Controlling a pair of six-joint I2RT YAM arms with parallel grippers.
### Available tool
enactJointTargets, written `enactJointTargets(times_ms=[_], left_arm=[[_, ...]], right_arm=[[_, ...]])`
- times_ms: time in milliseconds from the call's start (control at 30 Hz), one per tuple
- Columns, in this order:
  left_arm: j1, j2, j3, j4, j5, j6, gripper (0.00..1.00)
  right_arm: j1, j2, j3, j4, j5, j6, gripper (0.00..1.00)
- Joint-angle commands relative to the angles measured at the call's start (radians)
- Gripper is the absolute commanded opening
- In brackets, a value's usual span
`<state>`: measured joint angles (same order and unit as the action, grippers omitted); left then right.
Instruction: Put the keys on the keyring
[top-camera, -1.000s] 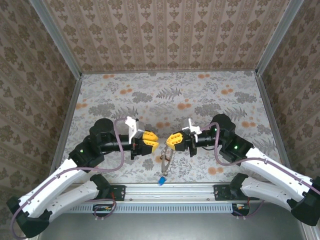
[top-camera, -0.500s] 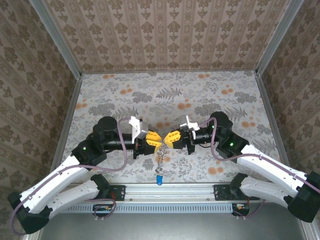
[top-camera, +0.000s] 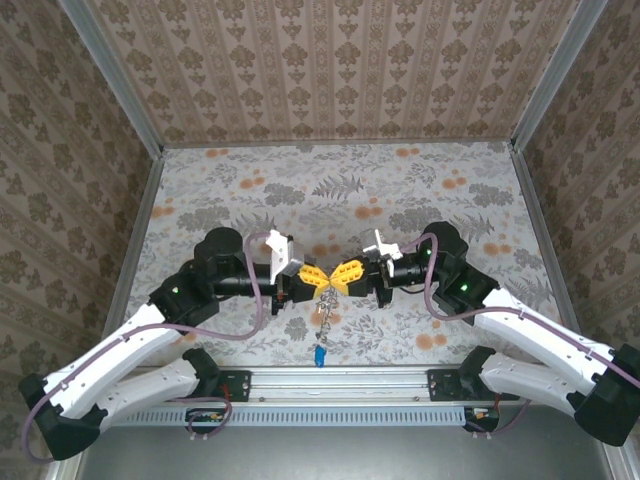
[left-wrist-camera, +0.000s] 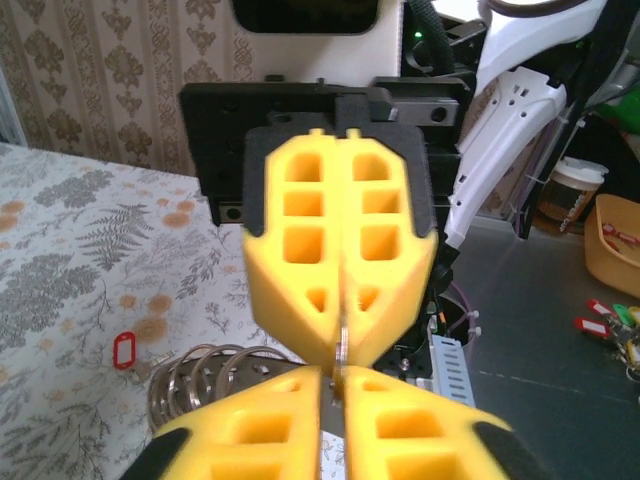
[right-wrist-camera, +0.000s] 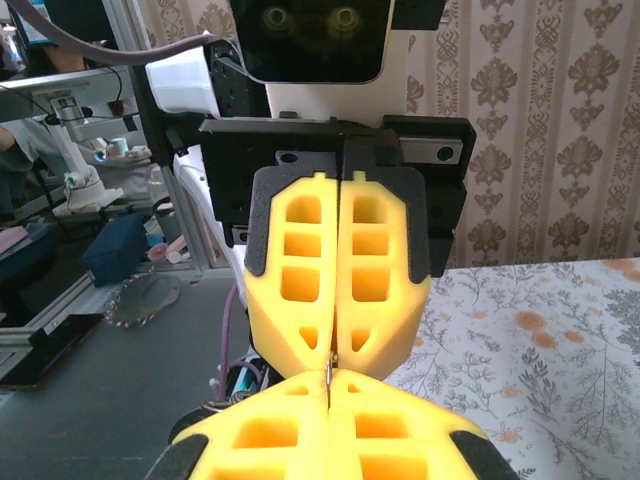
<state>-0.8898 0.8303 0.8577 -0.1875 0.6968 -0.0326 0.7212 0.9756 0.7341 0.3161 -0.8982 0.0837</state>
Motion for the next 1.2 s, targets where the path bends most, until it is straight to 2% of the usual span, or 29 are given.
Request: enactJointTargets(times_ms=[0, 200, 367, 433, 600, 700, 967, 1167], left_arm=[[-0.007, 0.011, 0.027, 0.017, -0.002, 0.015, 0.0], [-0.005, 0.012, 0.03, 0.0, -0.009, 0.042, 0.0], [0.017, 0.0, 0.03, -0.02, -0.09, 0.091, 0.0], [0.029, -0.014, 0.026, -0.023, -0.07, 0.112, 0.0], [0.036, -0.023, 0.053, -0.105, 0.002, 0.188, 0.0], [0.035, -0.007, 0.081, -0.165, 0.04, 0.234, 0.0], [0.022, 0.036, 0.135, -0.247, 0.045, 0.291, 0.0], [0.022, 0.037, 0.098, -0.158, 0.054, 0.252, 0.0]], right_arm=[[0.007, -0.011, 0.03, 0.063, -0.042, 0.009, 0.0], [0.007, -0.018, 0.032, 0.018, -0.021, -0.021, 0.02], [0.007, -0.05, 0.032, -0.091, 0.06, -0.063, 0.41], [0.005, -0.082, 0.031, -0.154, 0.107, -0.085, 0.47], [-0.031, -0.187, 0.003, -0.259, 0.231, -0.103, 0.47], [-0.042, -0.198, 0.019, -0.321, 0.255, -0.139, 0.46], [-0.038, -0.125, 0.059, -0.324, 0.151, -0.163, 0.41], [-0.019, -0.092, 0.034, -0.219, 0.094, -0.117, 0.37]])
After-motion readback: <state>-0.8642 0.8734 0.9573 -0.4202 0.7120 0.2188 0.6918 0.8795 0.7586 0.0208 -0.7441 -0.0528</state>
